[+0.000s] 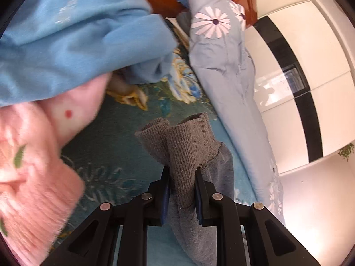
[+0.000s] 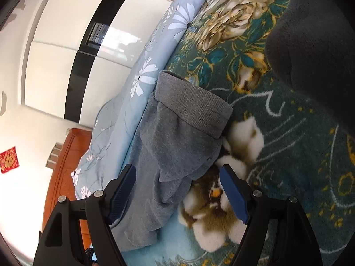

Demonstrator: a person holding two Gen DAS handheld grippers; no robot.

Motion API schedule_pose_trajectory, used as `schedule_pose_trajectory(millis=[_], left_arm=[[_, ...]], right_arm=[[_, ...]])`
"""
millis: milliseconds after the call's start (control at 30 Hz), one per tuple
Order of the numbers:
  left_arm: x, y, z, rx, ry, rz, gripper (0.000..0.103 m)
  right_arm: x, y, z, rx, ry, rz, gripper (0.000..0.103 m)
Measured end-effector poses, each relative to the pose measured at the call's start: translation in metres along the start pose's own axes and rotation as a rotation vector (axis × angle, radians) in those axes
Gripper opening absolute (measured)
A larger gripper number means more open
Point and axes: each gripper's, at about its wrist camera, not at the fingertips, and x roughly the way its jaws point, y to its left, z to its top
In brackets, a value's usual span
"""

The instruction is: Fold clothes

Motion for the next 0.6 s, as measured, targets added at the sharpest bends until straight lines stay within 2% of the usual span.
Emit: schedule_pose_trajectory(millis=[100,267,333,367,467,533,600], left_arm=[[0.001,0.028,-0.012,-0.029,0.017,0.029,0.021],[0.008,0.04,-0.021,-0.031,0.035,0.066,0.026],[0.001,0.033,-0.029,0.001,0.05,0.081,0.034],[-0.002,0.03,-0.033,0.018,0.058,0.089,0.041],[-0.016,0.027,-0.059,0.02,0.062,0.056,0.056],[-0.018,0.027,-0.079,-0.004,0.056,0.008,0.059],[-0.01,0.02,-0.095,0.011,0.067,0.015,0.059]], right_arm=[[-0.002,0.004,-0.014,-0.073,0.047,-0.015,0.079],[0.004,0.011,-0.028,-0.122,0.096,-0.009,0.079],[0.002,0.016,-0.026,-0.147,0.077,-0.019,0.079],[0.0,0.017,-0.024,-0.149,0.059,-0.028,0.079],[-0.002,0.01,-0.01,-0.115,0.004,-0.047,0.079],[0.0,0.0,-0.001,-0.069,-0.03,-0.065,0.079],[0.004,-0.012,0.009,-0.007,-0.046,-0.061,0.079]])
